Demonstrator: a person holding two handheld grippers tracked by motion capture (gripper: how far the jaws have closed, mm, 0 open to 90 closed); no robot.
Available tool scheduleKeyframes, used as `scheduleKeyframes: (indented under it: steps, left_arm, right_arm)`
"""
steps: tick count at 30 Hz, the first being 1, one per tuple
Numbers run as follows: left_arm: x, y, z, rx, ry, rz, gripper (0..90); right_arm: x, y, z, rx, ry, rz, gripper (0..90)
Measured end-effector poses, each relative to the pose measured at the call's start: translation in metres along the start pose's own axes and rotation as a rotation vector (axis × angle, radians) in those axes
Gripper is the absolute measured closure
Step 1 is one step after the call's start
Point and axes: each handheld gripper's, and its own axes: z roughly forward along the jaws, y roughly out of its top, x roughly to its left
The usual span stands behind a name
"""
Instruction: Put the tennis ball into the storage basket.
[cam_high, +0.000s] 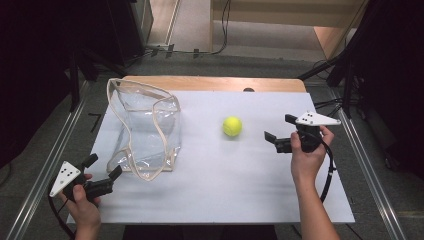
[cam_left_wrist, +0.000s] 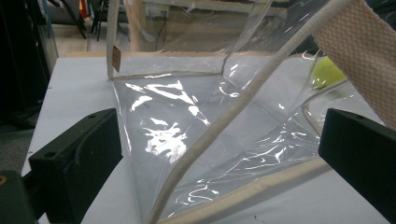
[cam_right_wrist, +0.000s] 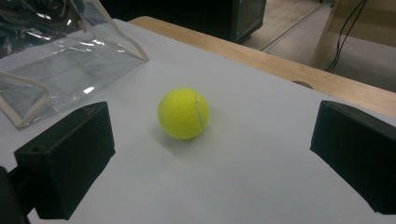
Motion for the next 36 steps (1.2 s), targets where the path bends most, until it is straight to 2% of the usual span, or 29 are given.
scheduleKeyframes:
  steps: [36]
  left_arm:
    - [0.000, 0.000, 0.000, 0.001, -0.005, -0.001, 0.0]
  right_arm:
    - [0.012, 0.031, 0.065, 0.107, 0.086, -0.056, 0.0]
